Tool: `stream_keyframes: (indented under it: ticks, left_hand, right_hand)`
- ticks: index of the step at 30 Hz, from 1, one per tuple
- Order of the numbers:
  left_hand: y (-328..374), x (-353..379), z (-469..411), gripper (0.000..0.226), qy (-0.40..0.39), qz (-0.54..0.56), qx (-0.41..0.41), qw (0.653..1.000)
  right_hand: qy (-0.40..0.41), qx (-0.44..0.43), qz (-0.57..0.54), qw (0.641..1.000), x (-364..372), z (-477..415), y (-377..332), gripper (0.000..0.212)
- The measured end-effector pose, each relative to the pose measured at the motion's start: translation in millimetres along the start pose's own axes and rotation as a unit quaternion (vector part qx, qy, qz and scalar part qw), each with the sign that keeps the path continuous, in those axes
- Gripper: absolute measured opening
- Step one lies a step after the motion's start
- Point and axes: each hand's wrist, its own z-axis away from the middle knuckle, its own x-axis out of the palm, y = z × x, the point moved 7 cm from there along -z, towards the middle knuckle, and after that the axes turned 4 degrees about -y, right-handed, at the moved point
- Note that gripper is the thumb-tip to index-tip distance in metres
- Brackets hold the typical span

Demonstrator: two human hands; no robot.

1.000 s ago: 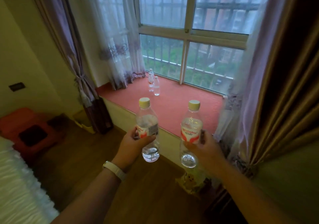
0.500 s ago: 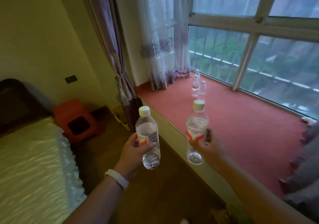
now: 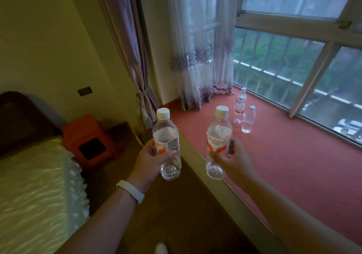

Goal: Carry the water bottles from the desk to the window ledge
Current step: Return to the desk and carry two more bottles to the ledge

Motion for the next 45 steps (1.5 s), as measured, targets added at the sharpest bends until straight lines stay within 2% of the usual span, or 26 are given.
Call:
stream_keyframes:
  ticks: [6, 15, 18, 26, 33, 40, 43, 45]
  left_hand:
    - [-18.9, -2.9, -110.0, 0.04, -0.063, 0.011, -0.006, 0.998]
    - [-17.1, -2.8, -289.0, 0.046, -0.202, 0.04, -0.006, 0.978]
    - [-9.2, 3.4, -332.9, 0.05, -0.254, 0.042, 0.002, 0.966]
    - [-12.6, 42.3, -413.7, 0.042, -0.335, 0.027, -0.006, 0.942]
    - [-32.0, 80.4, -480.2, 0.043, -0.351, 0.004, -0.035, 0.936]
    - [-48.3, 122.0, -547.6, 0.047, -0.357, -0.055, -0.059, 0.931]
    - [-53.8, 139.4, -572.0, 0.06, -0.362, -0.072, -0.068, 0.927]
    - [-59.3, 151.2, -589.7, 0.06, -0.366, -0.083, -0.065, 0.925]
  right_hand:
    - [0.071, 0.019, 0.001, 0.997, -1.2, -74.0, 5.6, 0.054]
    - [0.192, 0.05, 0.006, 0.98, 13.5, -179.3, -9.9, 0.044]
    - [0.22, 0.051, 0.011, 0.974, 16.1, -201.5, -17.2, 0.042]
    - [0.275, 0.088, 0.023, 0.957, 0.9, -236.8, -10.6, 0.041]
    - [0.318, 0.104, 0.029, 0.942, -28.0, -290.4, 12.7, 0.041]
    - [0.314, 0.118, -0.008, 0.942, -55.8, -356.2, 33.5, 0.044]
    - [0.317, 0.118, -0.021, 0.941, -70.8, -374.5, 41.7, 0.042]
    - [0.318, 0.119, -0.032, 0.94, -79.8, -386.5, 48.7, 0.041]
